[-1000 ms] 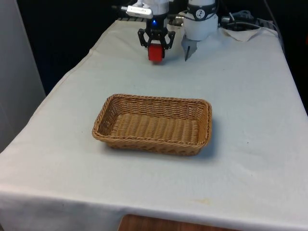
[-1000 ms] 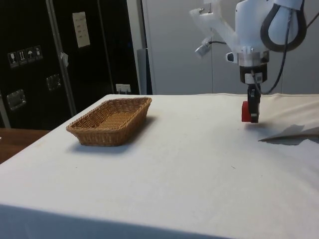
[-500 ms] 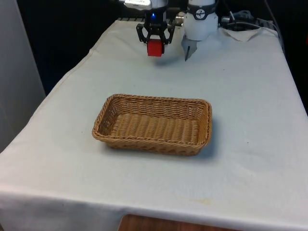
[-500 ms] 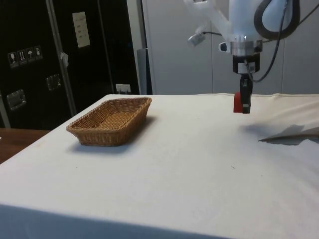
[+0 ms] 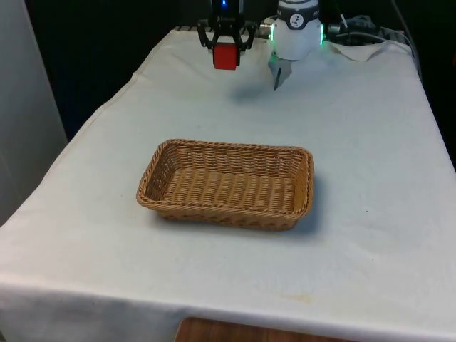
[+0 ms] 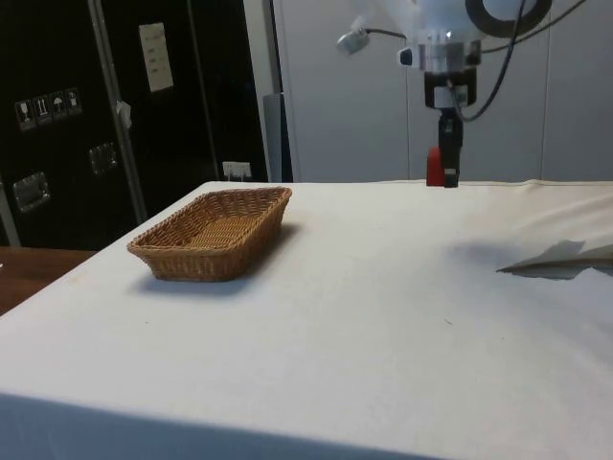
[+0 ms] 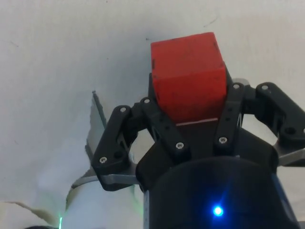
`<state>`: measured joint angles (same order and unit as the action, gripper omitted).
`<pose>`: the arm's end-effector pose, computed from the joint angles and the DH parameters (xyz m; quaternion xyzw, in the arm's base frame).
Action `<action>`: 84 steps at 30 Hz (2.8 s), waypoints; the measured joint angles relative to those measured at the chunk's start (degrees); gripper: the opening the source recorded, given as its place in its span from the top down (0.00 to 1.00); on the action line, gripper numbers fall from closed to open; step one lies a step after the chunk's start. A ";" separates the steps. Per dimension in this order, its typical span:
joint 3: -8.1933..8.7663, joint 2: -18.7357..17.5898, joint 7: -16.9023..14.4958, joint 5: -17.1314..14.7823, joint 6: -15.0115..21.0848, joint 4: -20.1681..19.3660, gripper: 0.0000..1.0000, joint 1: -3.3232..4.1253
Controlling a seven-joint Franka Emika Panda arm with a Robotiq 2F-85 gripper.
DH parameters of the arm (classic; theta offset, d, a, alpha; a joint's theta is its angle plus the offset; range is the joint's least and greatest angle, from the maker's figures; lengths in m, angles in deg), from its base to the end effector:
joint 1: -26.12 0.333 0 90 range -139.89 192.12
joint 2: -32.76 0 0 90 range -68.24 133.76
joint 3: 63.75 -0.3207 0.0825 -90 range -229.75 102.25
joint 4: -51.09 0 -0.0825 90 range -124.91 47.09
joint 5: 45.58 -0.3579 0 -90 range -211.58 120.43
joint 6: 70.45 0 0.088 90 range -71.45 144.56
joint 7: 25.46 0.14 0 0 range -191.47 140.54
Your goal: Pick up the cube and place it into the basket.
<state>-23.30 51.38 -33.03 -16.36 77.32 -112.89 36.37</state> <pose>0.3026 -0.1471 0.2562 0.9990 0.0334 -0.0025 0.0304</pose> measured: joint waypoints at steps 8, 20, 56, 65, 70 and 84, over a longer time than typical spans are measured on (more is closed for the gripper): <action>-2.01 1.49 -0.17 -1.03 -3.90 2.58 0.97 0.34; -4.93 3.21 -1.60 -3.27 -9.74 7.28 0.97 0.74; -13.58 2.46 -6.13 -10.08 -26.93 25.50 0.97 1.43; -15.47 -0.52 -6.53 -11.06 -30.31 30.14 0.97 1.43; -16.73 -2.86 -6.19 -11.12 -32.03 32.43 0.97 1.43; -19.48 -8.31 -5.39 -11.12 -35.47 37.93 0.97 1.49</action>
<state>-42.78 43.07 -38.41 -27.47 41.85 -74.96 37.86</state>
